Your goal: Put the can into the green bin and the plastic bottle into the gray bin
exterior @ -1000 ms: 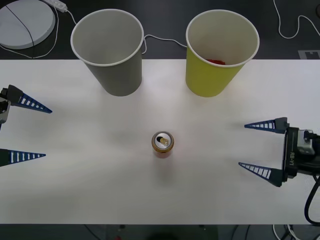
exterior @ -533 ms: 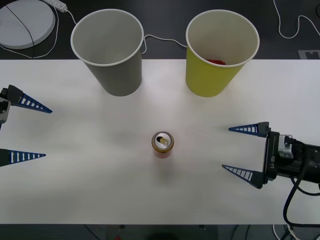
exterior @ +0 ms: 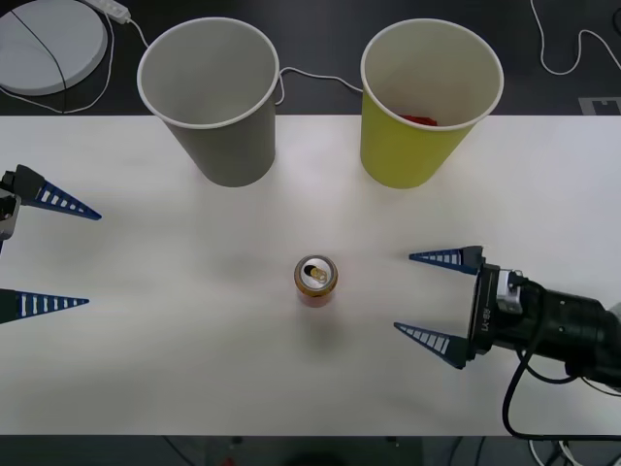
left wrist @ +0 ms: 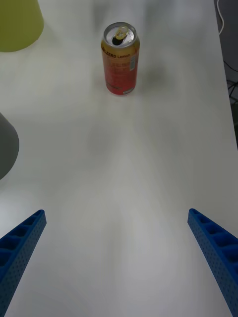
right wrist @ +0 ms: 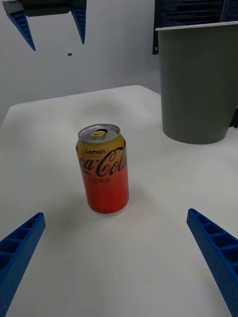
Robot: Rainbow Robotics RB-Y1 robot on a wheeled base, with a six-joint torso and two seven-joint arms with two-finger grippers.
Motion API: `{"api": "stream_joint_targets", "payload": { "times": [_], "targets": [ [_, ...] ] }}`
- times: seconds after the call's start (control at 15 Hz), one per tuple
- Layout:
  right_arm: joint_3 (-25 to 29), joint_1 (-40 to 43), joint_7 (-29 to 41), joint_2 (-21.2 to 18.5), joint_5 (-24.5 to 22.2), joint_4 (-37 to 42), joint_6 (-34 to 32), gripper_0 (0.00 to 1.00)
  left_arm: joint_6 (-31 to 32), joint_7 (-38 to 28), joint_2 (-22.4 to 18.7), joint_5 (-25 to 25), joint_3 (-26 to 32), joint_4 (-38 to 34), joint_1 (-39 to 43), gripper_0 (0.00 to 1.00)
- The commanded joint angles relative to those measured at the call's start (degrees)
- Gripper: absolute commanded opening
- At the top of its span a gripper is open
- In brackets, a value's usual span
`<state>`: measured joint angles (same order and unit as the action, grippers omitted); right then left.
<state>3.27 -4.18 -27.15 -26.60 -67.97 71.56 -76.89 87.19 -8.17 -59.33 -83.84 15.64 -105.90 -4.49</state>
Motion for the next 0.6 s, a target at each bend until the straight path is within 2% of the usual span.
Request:
{"api": "stream_joint_targets", "payload": {
  "times": [0.07,0.33,0.6],
  "targets": [
    [-1.95,-1.44,-1.60,1.90,-0.32,-2.30,1.21,1.00,0.00,0.00,0.00,0.00,0.00,0.00,0.00,1.00],
    [-6.52,-2.50,-6.17,3.13,-0.41,-3.01,7.54,1.00,0.00,0.00,0.00,0.00,0.00,0.00,0.00,1.00],
    [-11.35,-3.82,-6.87,4.71,-0.41,-3.27,13.69,1.00,0.00,0.00,0.00,0.00,0.00,0.00,0.00,1.00]
  ]
}}
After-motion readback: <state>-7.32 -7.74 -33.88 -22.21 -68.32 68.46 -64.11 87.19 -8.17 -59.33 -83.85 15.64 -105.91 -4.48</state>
